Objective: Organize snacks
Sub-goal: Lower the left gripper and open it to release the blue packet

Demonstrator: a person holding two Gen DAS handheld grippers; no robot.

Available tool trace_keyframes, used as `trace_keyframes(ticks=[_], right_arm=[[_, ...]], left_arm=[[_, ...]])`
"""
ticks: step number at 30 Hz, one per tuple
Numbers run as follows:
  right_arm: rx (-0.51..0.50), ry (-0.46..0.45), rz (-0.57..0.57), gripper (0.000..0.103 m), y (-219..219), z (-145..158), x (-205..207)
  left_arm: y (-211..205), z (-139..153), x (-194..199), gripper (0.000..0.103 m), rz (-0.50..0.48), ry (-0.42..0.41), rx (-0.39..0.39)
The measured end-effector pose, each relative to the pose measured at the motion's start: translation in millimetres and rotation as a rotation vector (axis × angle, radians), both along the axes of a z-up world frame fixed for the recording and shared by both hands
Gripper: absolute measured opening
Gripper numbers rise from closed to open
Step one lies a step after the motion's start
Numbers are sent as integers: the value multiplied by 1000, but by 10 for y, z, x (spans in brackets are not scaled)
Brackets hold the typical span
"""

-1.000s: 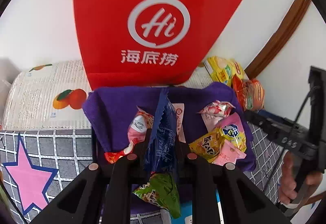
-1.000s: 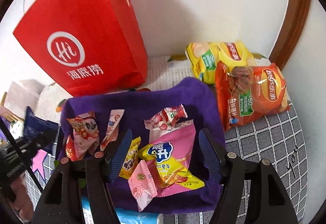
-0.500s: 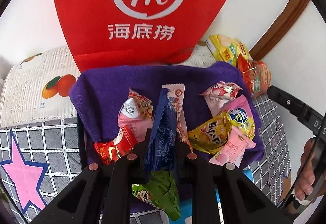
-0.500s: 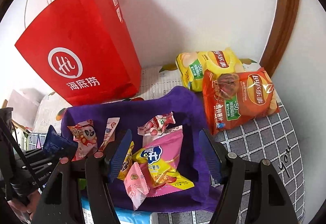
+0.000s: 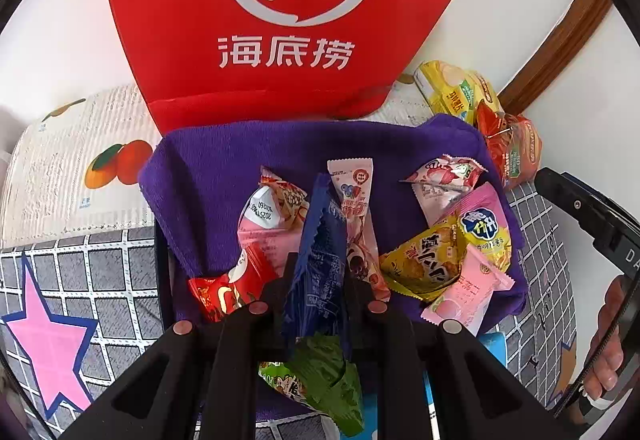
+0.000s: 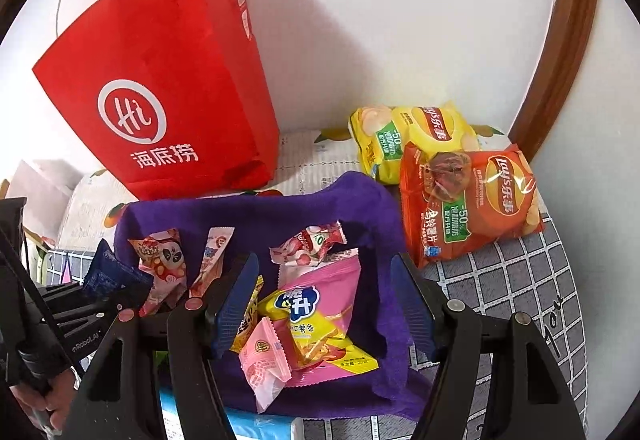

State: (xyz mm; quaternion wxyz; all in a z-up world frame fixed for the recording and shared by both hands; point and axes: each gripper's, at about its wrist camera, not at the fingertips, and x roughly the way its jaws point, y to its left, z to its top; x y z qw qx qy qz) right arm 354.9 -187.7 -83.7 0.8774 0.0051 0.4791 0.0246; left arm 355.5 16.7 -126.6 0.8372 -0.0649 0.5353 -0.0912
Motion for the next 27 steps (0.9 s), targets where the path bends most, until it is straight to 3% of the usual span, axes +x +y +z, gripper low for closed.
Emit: trace_keyframes(ticks=[6,18,24,27], right_arm=[[-13,7,6,69,22,-22,10],[-39,8,4,69,45,-41,11],[-47,5,8,69,64,-40,2],[-52,6,10,69,73,-43,4]], left_arm=[[-62,-41,18,15,-12,5,51],[-54,-88,65,20,0,29,51],[-28,-38,48,31,12,12,57],[-32,-20,40,32,11,4,64]])
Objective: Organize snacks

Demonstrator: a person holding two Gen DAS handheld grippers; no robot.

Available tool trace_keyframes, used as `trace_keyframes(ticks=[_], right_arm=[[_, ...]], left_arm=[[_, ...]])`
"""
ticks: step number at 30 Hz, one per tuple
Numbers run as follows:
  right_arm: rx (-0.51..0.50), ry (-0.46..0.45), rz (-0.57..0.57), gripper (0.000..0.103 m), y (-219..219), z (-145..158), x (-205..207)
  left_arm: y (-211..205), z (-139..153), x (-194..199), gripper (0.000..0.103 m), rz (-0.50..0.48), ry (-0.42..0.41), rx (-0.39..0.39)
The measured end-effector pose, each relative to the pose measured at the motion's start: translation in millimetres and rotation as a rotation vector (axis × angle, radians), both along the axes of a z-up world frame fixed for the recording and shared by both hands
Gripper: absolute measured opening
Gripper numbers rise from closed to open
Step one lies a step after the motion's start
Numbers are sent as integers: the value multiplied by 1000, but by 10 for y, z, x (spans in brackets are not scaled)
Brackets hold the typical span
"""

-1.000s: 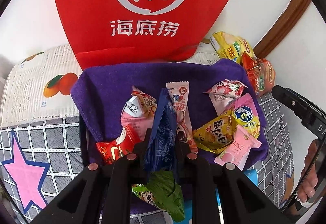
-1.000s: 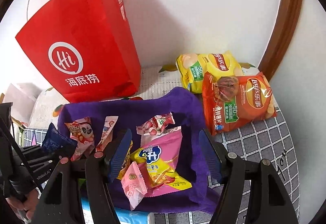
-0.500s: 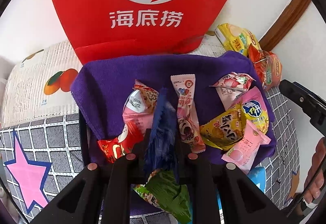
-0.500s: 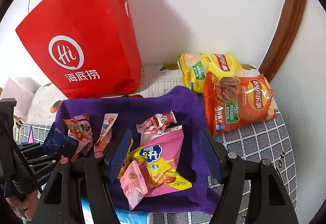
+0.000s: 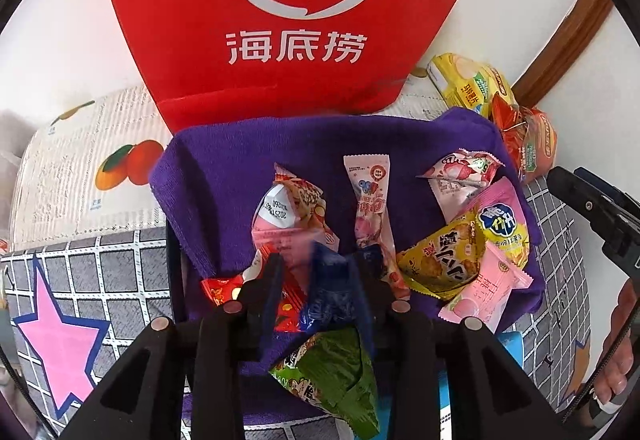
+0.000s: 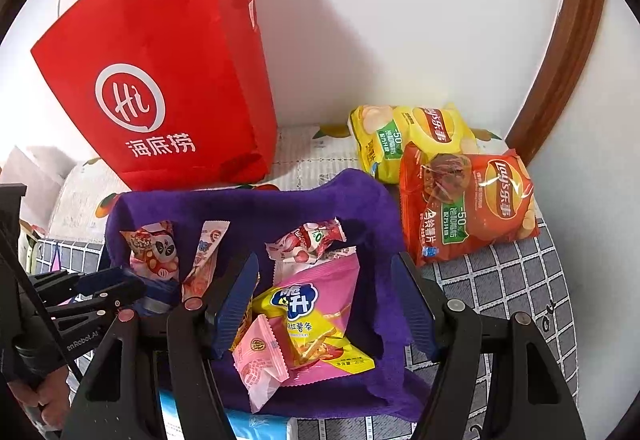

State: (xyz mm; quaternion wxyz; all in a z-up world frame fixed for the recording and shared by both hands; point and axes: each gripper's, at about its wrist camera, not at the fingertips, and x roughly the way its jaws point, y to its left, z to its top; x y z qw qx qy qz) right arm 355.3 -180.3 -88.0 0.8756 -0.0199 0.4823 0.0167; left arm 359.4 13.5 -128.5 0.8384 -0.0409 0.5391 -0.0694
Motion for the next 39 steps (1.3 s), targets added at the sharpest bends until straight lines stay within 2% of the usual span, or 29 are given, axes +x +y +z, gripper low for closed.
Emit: trace_keyframes(ticks=[11,14,17,19,23,27,30,36,39], right_arm=[[7,-26,11,69,8,94,-59],[22,-44,9,69,2,169,-104],[41,-66,10,69,-2,281,-168],[47,-83,13,69,13,357,-224],[72,-131,23,69,90,551,-410],[80,-157,51,69,179,676,-736],[44,-147,42,69,214,681,-967],[107,-97,22,69,189,605,-1475],[94,-92,1,69,179,559,-1783]], left_arm=[[43,179,-72,32,19,-60,-18],[51,253,-99,36,23,-84,-34],[23,376,-165,37,44,-142,19],[-7,467,-218,42,37,-177,49],[-33,658,-333,43,18,-224,38],[-44,822,-548,50,9,-266,29],[-53,857,-765,50,5,-261,20],[-124,876,-1349,50,-20,-275,-14],[-138,909,-1642,50,-18,-298,-4]])
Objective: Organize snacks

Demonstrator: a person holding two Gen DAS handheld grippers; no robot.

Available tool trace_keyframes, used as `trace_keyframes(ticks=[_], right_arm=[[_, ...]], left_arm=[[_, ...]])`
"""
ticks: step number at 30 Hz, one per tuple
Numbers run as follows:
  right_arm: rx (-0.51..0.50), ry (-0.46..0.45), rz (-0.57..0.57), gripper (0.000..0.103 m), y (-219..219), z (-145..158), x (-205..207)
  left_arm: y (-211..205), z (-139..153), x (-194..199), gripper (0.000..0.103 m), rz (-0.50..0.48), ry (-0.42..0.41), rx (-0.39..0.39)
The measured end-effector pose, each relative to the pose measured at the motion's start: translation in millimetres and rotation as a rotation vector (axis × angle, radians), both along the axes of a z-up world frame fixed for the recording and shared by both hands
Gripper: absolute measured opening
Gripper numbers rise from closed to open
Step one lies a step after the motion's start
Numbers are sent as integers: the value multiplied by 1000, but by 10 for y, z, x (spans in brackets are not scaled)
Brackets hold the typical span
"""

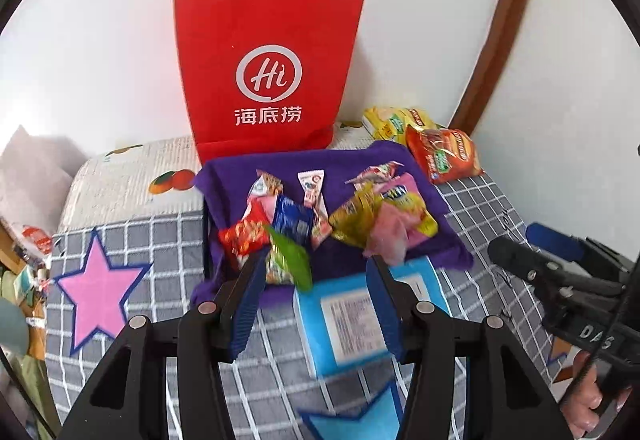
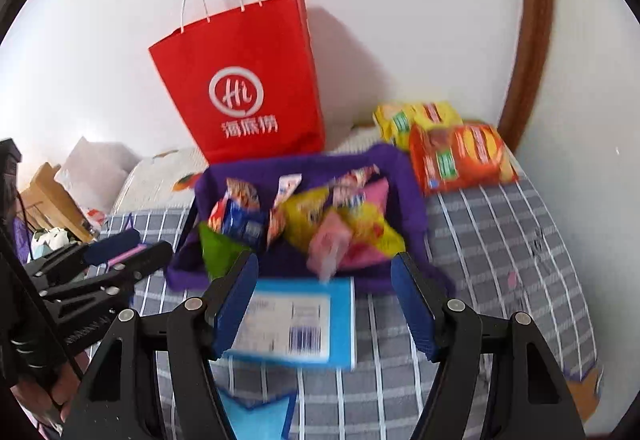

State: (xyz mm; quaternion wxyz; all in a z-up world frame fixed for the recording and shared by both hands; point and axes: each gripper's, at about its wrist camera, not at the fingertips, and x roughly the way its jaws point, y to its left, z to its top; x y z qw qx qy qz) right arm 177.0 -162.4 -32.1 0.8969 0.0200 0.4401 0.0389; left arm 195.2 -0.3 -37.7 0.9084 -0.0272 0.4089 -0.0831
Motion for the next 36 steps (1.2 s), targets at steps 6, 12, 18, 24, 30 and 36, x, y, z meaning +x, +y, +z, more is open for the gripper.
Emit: trace_keyframes(ticks=[6,12,18,24,30,36], right_arm=[[-40,-69,-43,87,-47,2,-672],[-18,-89,-92,100,-175,66,-1262],[-36,-113,-106,101,-197,173,-1743],[-56,-155,-122,101,-205,334,-2072],[-51,-193,-142,101,-258,419,-2227],[-46,-208,-158,101,-300,427,-2310]], left_arm=[[-5,61,-566,63,27,-70,28],[-60,138,-1096,76,34,-109,43],[-155,285,-1604,81,48,-170,85],[-200,420,-1906,87,71,-231,116],[-225,424,-2018,91,75,-233,107],[-264,410,-2074,91,73,-238,114]])
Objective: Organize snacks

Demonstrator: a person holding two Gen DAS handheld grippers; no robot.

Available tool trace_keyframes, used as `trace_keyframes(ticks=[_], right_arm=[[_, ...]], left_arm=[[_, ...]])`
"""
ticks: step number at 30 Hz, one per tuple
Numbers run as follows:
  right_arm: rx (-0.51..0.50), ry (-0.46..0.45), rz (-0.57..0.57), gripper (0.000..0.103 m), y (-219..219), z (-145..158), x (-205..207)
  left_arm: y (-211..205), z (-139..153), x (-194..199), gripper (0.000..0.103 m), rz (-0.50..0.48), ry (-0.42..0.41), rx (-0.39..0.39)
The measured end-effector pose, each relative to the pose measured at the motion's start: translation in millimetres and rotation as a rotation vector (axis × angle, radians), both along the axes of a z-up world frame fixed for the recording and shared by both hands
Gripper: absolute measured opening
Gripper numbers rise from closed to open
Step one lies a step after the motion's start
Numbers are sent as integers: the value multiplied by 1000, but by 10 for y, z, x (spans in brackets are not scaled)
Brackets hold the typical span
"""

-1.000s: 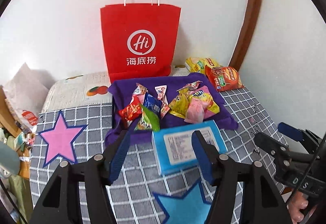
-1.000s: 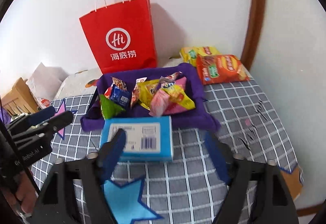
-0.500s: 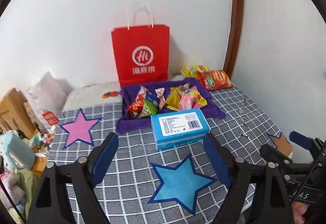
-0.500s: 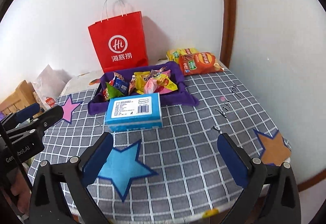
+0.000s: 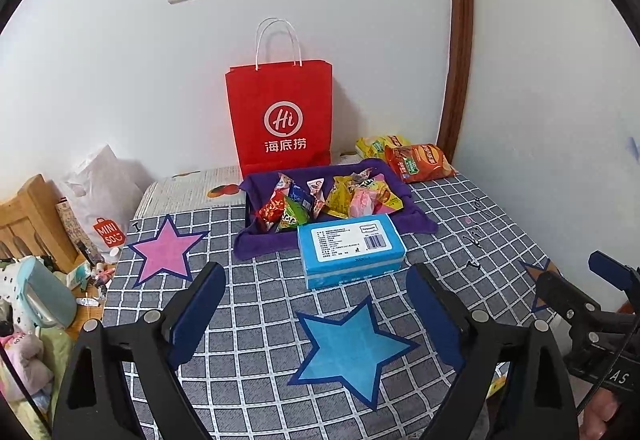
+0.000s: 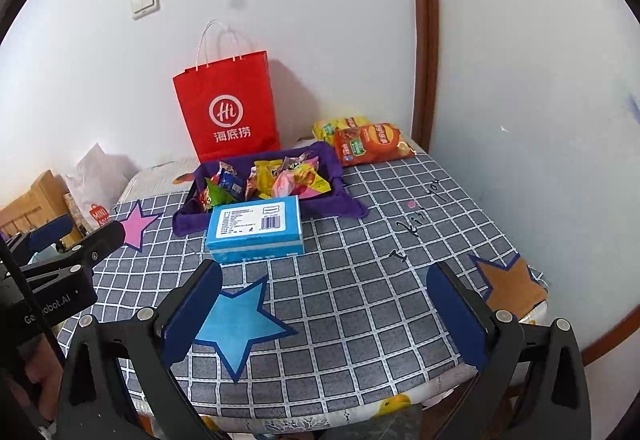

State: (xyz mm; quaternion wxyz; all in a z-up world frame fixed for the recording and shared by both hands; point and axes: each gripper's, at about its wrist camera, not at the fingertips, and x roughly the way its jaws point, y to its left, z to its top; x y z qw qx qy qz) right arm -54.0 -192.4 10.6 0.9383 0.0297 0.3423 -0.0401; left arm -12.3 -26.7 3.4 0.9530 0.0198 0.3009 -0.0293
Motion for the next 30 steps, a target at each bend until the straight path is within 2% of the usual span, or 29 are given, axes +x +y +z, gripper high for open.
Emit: trace_keyframes(ticks=[30], right_arm=[[12,-18,5,101,57,-29,-44]], left_arm=[[38,1,-89,92,-1,-5,-25]])
